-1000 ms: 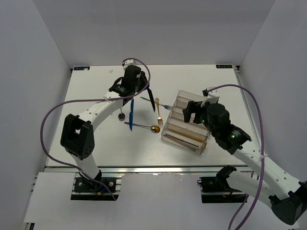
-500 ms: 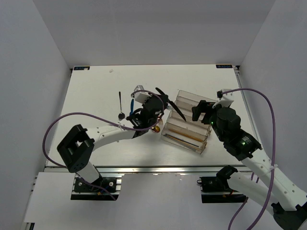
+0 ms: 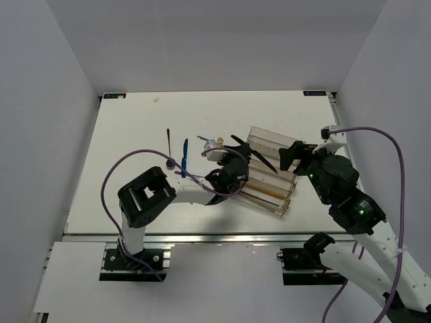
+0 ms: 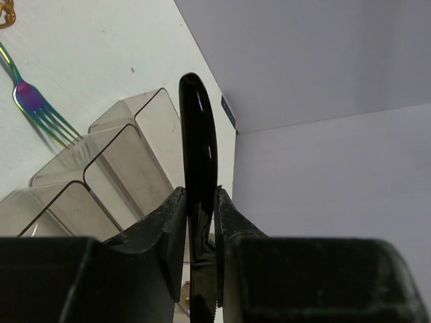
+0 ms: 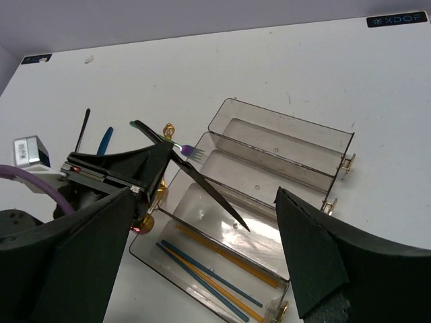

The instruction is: Sort the eating utensils into containers

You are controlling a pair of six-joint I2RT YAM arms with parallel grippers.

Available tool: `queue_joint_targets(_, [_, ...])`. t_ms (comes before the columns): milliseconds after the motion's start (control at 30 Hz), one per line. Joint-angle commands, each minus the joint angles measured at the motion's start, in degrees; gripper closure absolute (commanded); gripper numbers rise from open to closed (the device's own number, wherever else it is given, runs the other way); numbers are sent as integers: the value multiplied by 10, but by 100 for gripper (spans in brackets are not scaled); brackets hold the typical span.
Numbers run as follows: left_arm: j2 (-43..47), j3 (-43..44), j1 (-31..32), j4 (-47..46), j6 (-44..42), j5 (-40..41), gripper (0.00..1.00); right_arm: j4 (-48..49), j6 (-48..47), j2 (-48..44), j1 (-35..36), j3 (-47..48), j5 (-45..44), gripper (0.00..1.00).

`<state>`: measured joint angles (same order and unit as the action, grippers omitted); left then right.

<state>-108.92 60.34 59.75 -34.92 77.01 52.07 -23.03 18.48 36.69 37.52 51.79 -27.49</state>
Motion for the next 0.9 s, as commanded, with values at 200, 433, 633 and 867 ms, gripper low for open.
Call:
queue_joint_targets(200, [-41,36,30,-74,23,31,100,-17,-28,-15,-3,39,-3,11])
queue_joint_targets(433, [-56,44,40,-67,39,29,100,-18,-31,-17,-2,35,0,11])
queue_joint_targets(633, [-69,39,50,-63,66,25,100,-17,-31,-19,-2,33,6,11])
queue_joint_targets(867, [-74,40,59,-65,67,29,97,-18,-32,-25,-3,31,9,11])
